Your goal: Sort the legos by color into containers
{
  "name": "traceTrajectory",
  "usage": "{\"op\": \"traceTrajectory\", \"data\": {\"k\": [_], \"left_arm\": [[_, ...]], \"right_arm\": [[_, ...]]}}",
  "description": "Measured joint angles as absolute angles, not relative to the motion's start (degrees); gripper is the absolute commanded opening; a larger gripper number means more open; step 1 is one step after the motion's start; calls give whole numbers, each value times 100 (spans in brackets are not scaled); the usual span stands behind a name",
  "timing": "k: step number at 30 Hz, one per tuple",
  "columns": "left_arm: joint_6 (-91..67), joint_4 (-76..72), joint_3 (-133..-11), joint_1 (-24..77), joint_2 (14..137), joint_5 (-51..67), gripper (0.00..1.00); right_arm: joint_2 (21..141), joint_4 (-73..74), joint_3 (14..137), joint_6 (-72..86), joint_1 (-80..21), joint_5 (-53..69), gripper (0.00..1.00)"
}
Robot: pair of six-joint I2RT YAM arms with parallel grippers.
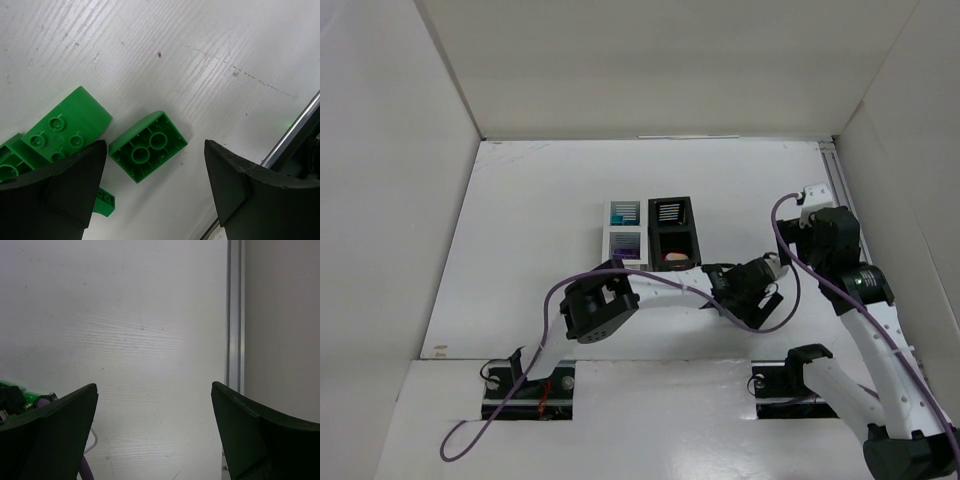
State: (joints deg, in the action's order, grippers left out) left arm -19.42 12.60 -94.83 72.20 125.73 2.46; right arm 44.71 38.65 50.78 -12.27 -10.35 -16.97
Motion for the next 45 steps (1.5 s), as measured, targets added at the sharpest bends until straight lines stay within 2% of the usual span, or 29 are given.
{"op": "traceTrajectory", "data": {"k": [1, 2, 5, 12, 20, 24, 29, 35, 40, 45], "left_arm": [[-1984, 1278, -9504, 7220, 12584, 220, 77], [-2036, 1295, -9518, 7220, 12586, 185, 70], [-2220, 1350, -9529, 7220, 12597, 16, 59], [-2554, 1437, -9529, 7271, 12602, -395, 42], [-2663, 1551, -9268, 7301, 12344, -541, 39], [-2552, 1656, -8761, 7301, 11548, -613, 45], [-2383, 1551, -8473, 7129, 10191, -578, 45], [-2226, 1330, -8329, 6101, 9323, -648, 45], [-2078, 1317, -8197, 5113, 9369, -687, 45], [-1927, 1223, -8248, 4425, 9767, -561, 46]], "right_arm": [[4460, 3865, 5078, -1227, -1035, -1702, 100], [4451, 3865, 5078, -1227, -1035, -1706, 100], [4375, 3868, 5078, -1227, -1035, -1752, 100], [4204, 3924, 5078, -1227, -1028, -1894, 100], [4145, 3959, 5078, -1225, -1017, -1975, 100], [4075, 3970, 5078, -1225, -1017, -2023, 100], [4047, 3979, 5078, -1221, -1017, -2060, 100], [4130, 3966, 5078, -1205, -1017, -2058, 100], [4254, 3898, 5052, -1227, -1017, -1975, 100], [4383, 3544, 4707, -1533, -1017, -1295, 100]]}}
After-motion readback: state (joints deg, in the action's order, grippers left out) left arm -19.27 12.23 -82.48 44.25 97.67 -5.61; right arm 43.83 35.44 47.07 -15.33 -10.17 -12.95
